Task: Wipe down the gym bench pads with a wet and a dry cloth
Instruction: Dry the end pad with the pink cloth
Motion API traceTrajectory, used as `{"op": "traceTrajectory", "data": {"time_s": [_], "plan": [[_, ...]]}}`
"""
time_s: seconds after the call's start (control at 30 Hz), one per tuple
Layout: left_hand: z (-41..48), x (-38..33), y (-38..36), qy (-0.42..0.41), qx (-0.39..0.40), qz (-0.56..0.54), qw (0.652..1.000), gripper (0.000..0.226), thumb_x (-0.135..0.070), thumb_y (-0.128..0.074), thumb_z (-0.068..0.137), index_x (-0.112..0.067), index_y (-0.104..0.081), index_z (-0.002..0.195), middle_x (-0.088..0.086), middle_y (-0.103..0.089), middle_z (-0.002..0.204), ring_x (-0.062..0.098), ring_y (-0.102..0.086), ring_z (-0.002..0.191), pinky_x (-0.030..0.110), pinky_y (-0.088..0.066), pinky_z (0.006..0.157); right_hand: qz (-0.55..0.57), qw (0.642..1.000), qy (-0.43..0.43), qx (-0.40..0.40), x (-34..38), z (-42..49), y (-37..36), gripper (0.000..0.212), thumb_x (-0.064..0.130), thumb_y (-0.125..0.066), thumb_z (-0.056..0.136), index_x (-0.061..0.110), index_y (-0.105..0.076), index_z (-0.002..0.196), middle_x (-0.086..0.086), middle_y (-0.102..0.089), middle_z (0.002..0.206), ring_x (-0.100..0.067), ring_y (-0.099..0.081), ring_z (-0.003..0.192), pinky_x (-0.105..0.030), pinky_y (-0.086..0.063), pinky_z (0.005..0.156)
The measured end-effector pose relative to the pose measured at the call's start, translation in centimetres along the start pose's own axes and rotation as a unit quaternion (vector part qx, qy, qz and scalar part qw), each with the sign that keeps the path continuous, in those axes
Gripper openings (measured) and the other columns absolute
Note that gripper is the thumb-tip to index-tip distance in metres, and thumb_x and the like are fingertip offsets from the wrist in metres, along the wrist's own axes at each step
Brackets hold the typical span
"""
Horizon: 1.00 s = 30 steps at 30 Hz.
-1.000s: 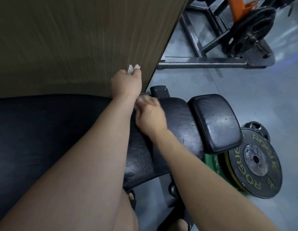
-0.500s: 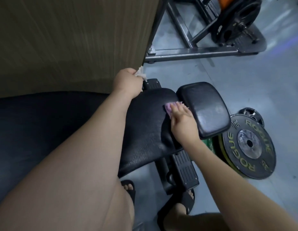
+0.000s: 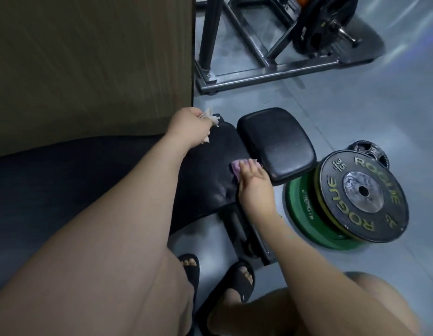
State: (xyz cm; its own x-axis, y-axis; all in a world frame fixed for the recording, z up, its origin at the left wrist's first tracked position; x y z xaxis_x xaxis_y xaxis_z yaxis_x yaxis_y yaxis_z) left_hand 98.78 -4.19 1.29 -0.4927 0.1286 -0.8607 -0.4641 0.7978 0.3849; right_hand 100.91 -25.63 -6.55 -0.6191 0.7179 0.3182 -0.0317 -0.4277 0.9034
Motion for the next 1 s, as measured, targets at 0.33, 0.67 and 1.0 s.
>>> {"op": "traceTrajectory", "data": {"time_s": [0.33, 0.67, 1.0], "plan": [[-11.5, -0.4, 7.0, -0.03, -0.088, 0.04, 0.995, 0.031, -0.034, -0.064, 0.094, -0.004, -0.071, 0.091, 0.005, -0.076, 0.083, 0.011, -0.066, 0.068, 0.03, -0.052, 0.068, 0.011, 0.992, -0.095, 0.077, -0.8, -4.2, -0.5, 0.038, 0.007, -0.044, 0.096, 0.015, -0.054, 0.132, -0.008, -0.059, 0.133, -0.032, -0.048, 0.136, -0.036, -0.034, 0.119], [-30.2, 7.0, 20.3, 0.068, -0.196, 0.001, 0.978, 0.029, -0.036, -0.053, 0.087, -0.012, -0.069, 0.09, -0.002, -0.074, 0.079, 0.018, -0.072, 0.083, 0.033, -0.054, 0.082, 0.321, 0.895, -0.081, 0.298, 17.7, -7.2, 6.4, 0.036, 0.036, -0.063, 0.1, 0.012, -0.079, 0.078, 0.009, -0.07, 0.063, -0.004, -0.063, 0.062, -0.019, -0.046, 0.069], [-46.4, 15.4, 31.8, 0.071, -0.296, -0.066, 0.95, 0.037, -0.041, -0.073, 0.089, -0.008, -0.06, 0.079, 0.0, -0.056, 0.052, 0.017, -0.049, 0.041, 0.026, -0.039, 0.045, 0.464, 0.762, 0.026, 0.452, 42.2, -15.3, 11.5, 0.026, 0.017, -0.057, 0.101, 0.0, -0.077, 0.096, -0.026, -0.071, 0.083, -0.03, -0.059, 0.07, -0.034, -0.044, 0.063]]}}
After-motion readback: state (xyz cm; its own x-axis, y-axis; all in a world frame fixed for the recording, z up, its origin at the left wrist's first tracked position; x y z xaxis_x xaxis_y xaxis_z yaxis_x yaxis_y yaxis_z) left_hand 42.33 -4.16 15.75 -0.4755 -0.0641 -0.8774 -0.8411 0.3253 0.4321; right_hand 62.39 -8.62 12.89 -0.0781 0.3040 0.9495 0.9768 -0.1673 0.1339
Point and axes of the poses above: each hand's wrist, its own z-axis towards the middle knuckle, its own y-axis out of the back of the hand, x = y × z, the point moved 7 cm from there along z, towards the middle knuckle
